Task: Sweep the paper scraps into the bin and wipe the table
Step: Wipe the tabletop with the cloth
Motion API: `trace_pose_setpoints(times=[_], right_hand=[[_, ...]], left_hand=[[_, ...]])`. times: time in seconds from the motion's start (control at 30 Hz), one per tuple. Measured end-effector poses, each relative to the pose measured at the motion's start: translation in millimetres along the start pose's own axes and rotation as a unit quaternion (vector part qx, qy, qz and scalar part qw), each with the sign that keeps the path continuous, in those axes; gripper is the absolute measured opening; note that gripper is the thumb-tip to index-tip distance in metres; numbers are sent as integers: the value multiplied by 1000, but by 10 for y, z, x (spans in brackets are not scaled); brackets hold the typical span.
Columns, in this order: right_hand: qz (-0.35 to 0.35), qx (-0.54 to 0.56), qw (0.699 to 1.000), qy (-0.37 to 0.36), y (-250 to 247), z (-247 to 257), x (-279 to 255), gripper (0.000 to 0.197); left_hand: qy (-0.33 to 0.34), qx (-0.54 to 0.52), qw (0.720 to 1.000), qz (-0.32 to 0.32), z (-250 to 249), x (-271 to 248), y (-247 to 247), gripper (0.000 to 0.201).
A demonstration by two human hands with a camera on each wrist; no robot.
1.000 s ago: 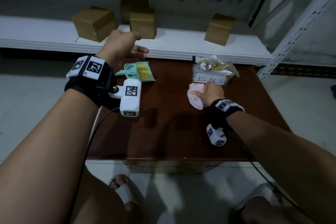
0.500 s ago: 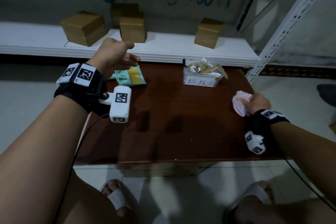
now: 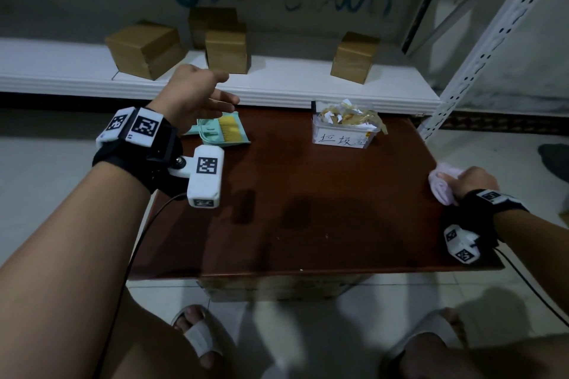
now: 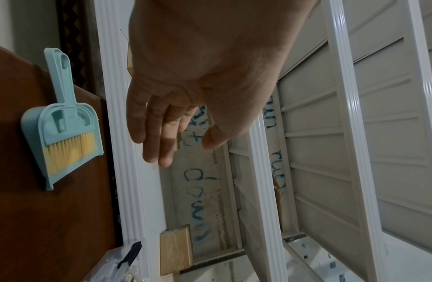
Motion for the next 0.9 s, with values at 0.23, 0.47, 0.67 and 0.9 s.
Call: trace_pose_setpoints(times=[0.23, 0.47, 0.67, 0.9], right_hand=[[-6, -18, 1000, -14, 41, 407, -143, 43], [-2, 67, 990, -122, 243, 1070, -539, 53], [30, 88, 982, -165, 408, 1653, -856, 44], [55, 105, 965, -235, 605, 2295, -1312, 46]], left_hand=[[-3, -13, 1000, -2, -4, 76, -24, 43], [-6, -15, 1000, -2, -11, 111, -1, 40], [-9, -18, 1000, -5, -22, 80, -33, 45], [-5, -21, 1000, -22, -109, -39, -147, 43]])
Point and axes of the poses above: each hand's wrist, its own x-axis towards the middle knuckle, its own y-axis out of the palm, z = x × y, the point moved 3 cm from there along x, towards the middle knuckle, and after that the axes turned 4 degrees about -z, right-handed, at the moved point
